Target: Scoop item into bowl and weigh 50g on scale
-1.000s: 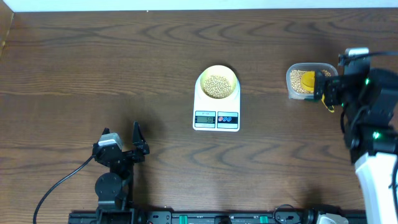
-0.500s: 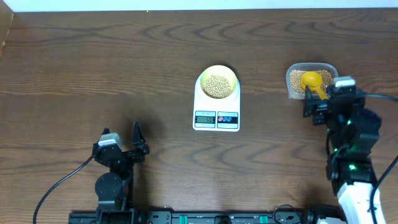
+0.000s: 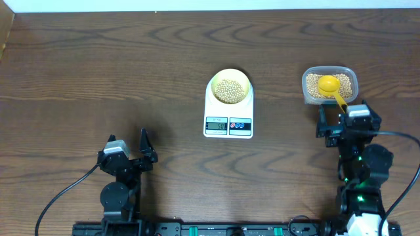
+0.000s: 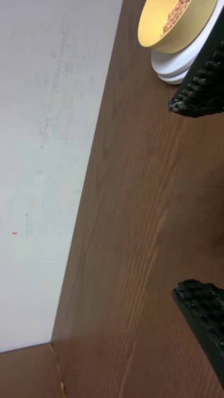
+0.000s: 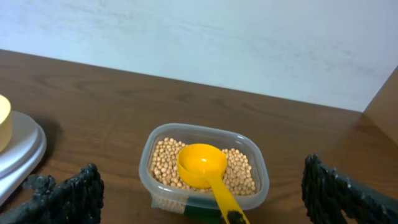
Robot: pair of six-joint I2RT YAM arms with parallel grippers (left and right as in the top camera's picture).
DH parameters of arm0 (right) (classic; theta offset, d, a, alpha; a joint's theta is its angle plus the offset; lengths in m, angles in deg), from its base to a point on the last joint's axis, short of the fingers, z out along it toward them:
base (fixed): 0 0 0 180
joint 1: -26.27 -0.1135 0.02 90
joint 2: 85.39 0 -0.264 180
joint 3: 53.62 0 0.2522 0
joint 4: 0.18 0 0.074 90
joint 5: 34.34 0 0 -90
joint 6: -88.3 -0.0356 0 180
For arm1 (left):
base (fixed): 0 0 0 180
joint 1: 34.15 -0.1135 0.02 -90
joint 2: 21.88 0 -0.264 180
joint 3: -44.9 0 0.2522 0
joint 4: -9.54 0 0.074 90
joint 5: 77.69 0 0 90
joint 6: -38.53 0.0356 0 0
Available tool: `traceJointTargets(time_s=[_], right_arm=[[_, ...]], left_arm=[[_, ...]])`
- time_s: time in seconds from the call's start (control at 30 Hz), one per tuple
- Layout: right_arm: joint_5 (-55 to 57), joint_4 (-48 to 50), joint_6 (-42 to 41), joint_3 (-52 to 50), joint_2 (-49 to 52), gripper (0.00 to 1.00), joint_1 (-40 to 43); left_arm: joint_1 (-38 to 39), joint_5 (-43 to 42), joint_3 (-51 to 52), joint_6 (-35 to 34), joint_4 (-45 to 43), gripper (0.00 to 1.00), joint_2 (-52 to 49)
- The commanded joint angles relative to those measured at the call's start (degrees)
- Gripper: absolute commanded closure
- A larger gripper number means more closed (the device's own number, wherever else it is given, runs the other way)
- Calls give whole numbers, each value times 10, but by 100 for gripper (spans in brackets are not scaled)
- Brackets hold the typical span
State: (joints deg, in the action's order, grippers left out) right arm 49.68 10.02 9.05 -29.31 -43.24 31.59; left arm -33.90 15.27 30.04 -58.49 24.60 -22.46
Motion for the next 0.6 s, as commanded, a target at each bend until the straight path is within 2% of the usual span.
traceJointTargets(time_s=[0.0, 0.3, 0.57], right_arm=[[1, 19, -8, -33, -35, 1, -7], [41, 24, -8, -104, -142, 1, -31], [58, -25, -8, -102, -202, 1, -35]], left_arm=[[-2, 11, 9, 10, 26, 14, 3], [-2, 11, 9, 10, 26, 14, 3], [-2, 11, 9, 10, 26, 14, 3]])
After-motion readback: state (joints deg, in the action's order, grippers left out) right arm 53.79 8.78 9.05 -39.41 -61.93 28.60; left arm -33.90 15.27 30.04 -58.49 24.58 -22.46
